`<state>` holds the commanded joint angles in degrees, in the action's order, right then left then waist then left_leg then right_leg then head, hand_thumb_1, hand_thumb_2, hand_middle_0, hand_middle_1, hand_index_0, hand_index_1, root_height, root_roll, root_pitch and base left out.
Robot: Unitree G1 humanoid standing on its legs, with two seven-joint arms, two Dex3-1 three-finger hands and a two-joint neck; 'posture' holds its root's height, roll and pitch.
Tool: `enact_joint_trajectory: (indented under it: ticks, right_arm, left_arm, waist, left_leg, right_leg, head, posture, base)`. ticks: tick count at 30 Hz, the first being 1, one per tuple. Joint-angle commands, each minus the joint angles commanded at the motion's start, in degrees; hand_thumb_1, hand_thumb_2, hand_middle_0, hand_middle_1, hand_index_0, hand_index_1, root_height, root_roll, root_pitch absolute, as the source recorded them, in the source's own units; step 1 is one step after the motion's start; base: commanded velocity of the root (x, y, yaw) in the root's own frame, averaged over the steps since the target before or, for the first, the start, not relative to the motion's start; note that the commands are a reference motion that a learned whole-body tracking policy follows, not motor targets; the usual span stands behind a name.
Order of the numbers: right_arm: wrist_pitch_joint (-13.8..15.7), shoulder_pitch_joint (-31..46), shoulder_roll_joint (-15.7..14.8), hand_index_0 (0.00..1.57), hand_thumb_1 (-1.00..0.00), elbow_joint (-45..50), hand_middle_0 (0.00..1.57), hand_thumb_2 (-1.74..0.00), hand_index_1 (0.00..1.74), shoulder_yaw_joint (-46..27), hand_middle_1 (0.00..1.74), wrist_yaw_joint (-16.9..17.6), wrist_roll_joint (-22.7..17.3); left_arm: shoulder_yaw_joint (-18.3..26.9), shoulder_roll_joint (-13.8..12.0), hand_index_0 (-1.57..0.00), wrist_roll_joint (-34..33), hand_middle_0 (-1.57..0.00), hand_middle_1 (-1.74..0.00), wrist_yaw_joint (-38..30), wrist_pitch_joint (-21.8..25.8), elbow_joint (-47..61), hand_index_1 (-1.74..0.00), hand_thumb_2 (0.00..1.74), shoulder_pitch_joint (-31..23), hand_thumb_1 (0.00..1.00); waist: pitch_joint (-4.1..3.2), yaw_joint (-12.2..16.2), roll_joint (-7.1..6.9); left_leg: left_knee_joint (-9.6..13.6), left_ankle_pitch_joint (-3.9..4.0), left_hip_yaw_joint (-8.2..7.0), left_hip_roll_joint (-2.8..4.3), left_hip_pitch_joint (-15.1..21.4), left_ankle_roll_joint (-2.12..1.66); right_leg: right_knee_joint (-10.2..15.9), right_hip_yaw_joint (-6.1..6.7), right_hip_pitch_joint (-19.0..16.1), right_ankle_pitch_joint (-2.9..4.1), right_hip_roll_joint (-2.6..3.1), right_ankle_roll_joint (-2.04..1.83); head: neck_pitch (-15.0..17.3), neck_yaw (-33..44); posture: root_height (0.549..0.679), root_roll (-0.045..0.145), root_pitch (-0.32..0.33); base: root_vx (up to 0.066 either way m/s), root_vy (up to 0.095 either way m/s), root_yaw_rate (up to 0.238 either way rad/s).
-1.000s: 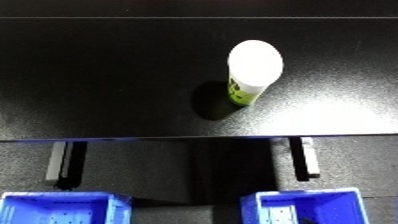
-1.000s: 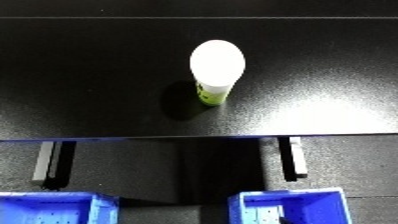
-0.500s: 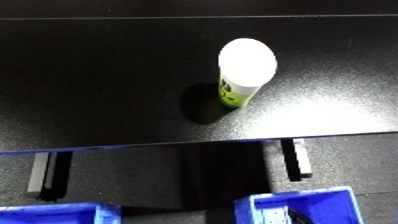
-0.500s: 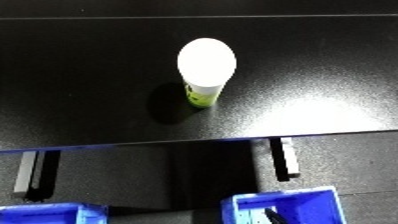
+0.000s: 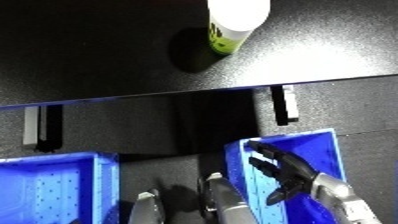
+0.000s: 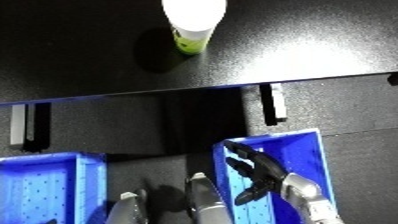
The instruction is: Pick up the object and place it into the box
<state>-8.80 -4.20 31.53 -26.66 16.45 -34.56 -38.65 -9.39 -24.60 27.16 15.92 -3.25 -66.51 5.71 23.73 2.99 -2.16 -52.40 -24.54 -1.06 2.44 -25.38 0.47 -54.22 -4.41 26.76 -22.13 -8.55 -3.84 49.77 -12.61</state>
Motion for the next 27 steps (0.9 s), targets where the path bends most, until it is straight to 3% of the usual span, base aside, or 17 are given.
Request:
enact_joint_trajectory:
  ticks: [4,7,10,13,17,21,24,27]
  right_arm:
    - [-5.4,1.9,4.1,0.0,0.0,11.4,0.0,0.0,0.0,-1.1,0.0,-8.3,-2.0]
    - [-8.3,1.7,6.9,0.0,0.0,19.2,0.0,0.0,0.0,-1.9,0.0,-14.1,-5.8]
    - [-9.6,1.1,8.4,0.0,0.0,26.5,0.0,0.0,0.0,-3.6,0.0,-17.7,-11.6]
    - [-8.6,-0.1,8.8,0.0,0.0,31.6,0.0,0.0,0.0,-5.7,0.0,-19.7,-17.6]
    - [-3.9,-2.1,8.1,0.0,0.0,36.0,0.0,0.0,0.0,-9.3,0.0,-19.2,-25.9]
    - [3.6,-4.8,5.9,0.0,0.0,38.7,0.0,0.0,0.0,-13.4,0.0,-14.5,-33.2]
    - [10.0,-6.8,3.7,0.0,0.0,39.9,0.0,0.0,0.0,-17.2,0.0,-8.8,-34.8]
    - [16.5,-8.3,1.7,0.0,0.0,40.1,0.0,0.0,0.0,-21.3,0.0,-2.5,-32.7]
  left_arm:
    - [1.1,-1.0,0.0,-0.2,0.0,0.0,0.7,0.5,-0.7,0.0,0.0,-1.0,0.0]
    - [1.1,-1.6,0.0,0.2,0.0,0.0,1.3,1.0,-1.8,0.0,0.0,-1.0,0.0]
    - [1.1,-2.1,0.0,0.4,0.0,0.0,1.9,1.7,-3.3,0.0,0.0,-1.0,0.0]
    - [1.0,-2.1,0.0,0.3,0.0,0.0,2.5,2.5,-5.0,0.0,0.0,-1.0,0.0]
    - [1.4,-1.8,0.0,-0.3,0.0,0.0,3.2,3.5,-7.0,0.0,0.0,-1.0,0.0]
    - [1.7,-1.3,0.0,-1.0,0.0,0.0,3.7,4.3,-8.4,0.0,0.0,-1.1,0.0]
    - [2.0,-0.7,0.0,-1.3,0.0,0.0,3.8,4.5,-8.7,0.0,0.0,-1.5,0.0]
    - [2.2,0.1,0.0,-1.3,0.0,0.0,3.8,4.3,-8.3,0.0,0.0,-1.9,0.0]
  waist:
    - [-0.33,0.6,-0.94]
    - [-0.51,0.8,-1.43]
    - [-0.81,0.9,-1.79]
    - [-1.25,1.0,-1.97]
    - [-1.88,1.1,-1.93]
    - [-2.32,1.4,-1.63]
    - [-2.5,1.7,-1.23]
    - [-2.41,2.2,-0.68]
  left_leg:
    - [0.9,0.34,-0.25,0.58,0.5,-0.29]
    - [0.9,0.4,-0.35,1.0,0.5,-0.6]
    - [0.7,0.19,-0.33,1.35,0.5,-0.83]
    - [0.6,-0.05,-0.28,1.57,0.7,-0.94]
    - [0.2,-0.4,-0.24,1.6,0.9,-0.89]
    - [-0.6,-1.0,-0.22,1.45,0.8,-0.65]
    - [-1.5,-1.49,-0.28,1.31,0.6,-0.35]
    - [-2.2,-1.79,-0.54,1.06,0.2,-0.06]
  right_leg:
    - [0.6,-0.18,-0.4,0.21,-0.21,-0.27]
    - [0.6,-0.31,-0.4,0.21,-0.37,-0.44]
    - [0.4,-0.42,-0.5,0.03,-0.53,-0.63]
    - [0.4,-0.51,-0.8,-0.26,-0.65,-0.76]
    - [0.3,-0.52,-1.3,-0.54,-0.62,-0.8]
    - [0.0,-0.45,-1.4,-0.81,-0.49,-0.74]
    - [-0.7,-0.39,-1.3,-1.15,-0.33,-0.58]
    - [-1.4,-0.41,-0.9,-1.26,-0.13,-0.34]
  head:
    - [-1.2,1.7]
    - [-1.9,2.4]
    - [-2.7,2.4]
    - [-3.6,2.6]
    - [-5.2,2.4]
    - [-8.2,1.6]
    - [-9.4,1.4]
    - [-10.5,1.3]
  posture:
    - [0.613,0.024,-0.057]
    - [0.612,0.022,-0.057]
    - [0.612,0.021,-0.058]
    - [0.612,0.02,-0.06]
    - [0.612,0.02,-0.062]
    - [0.611,0.022,-0.065]
    - [0.61,0.024,-0.067]
    - [0.609,0.026,-0.068]
  base:
    - [0.027,-0.02,-0.08]
    - [0.022,-0.019,-0.057]
    - [0.035,-0.016,-0.04]
    - [0.052,-0.012,-0.035]
    - [0.055,-0.004,-0.009]
    - [0.058,-0.001,0.014]
    - [0.06,0.013,-0.006]
    - [0.043,0.036,-0.027]
